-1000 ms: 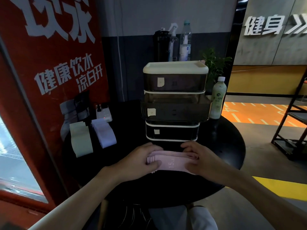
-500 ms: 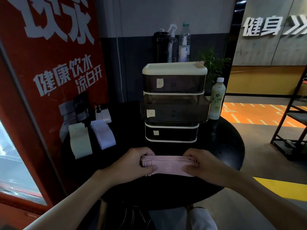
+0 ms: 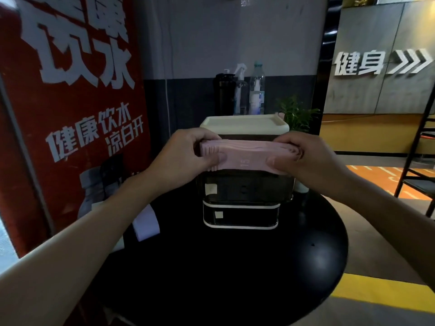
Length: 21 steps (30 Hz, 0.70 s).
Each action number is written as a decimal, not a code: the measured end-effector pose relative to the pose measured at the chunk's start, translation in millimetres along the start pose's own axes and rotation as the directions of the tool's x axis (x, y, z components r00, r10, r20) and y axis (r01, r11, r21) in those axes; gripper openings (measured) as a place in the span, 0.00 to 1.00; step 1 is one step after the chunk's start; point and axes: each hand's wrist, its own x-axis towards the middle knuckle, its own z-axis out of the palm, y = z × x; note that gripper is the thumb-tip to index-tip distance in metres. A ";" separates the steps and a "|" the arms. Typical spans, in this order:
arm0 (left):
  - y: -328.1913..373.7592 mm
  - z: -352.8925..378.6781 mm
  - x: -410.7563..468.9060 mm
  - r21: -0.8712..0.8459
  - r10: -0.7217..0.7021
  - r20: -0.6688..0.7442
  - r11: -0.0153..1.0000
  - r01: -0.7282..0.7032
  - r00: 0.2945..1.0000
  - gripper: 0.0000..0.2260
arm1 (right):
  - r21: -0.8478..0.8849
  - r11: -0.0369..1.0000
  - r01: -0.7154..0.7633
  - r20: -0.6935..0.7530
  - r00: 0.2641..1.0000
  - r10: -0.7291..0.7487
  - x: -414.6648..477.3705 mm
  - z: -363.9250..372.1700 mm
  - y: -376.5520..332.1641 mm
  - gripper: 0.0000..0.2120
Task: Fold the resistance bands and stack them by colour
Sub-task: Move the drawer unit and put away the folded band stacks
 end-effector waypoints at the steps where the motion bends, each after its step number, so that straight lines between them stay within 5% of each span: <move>1: -3.3 1.9 7.8 0.011 -0.004 0.003 1.000 0.004 1.000 0.12 | 0.001 1.000 -0.027 -0.018 0.999 0.027 7.6 0.0 3.6 0.09; 10: -41.9 24.1 29.1 0.155 -0.146 0.125 0.980 0.126 0.981 0.11 | -0.119 0.966 -0.228 0.121 0.963 0.242 29.7 18.6 36.6 0.14; 16: -52.4 28.5 37.6 0.197 -0.209 0.206 0.966 0.168 0.956 0.10 | -0.212 0.946 -0.247 0.164 0.945 0.284 37.2 25.6 45.4 0.09; 21: -52.9 29.7 43.4 0.286 -0.252 0.267 0.942 0.174 0.930 0.07 | -0.204 0.938 -0.279 0.162 0.936 0.314 40.6 25.6 46.2 0.19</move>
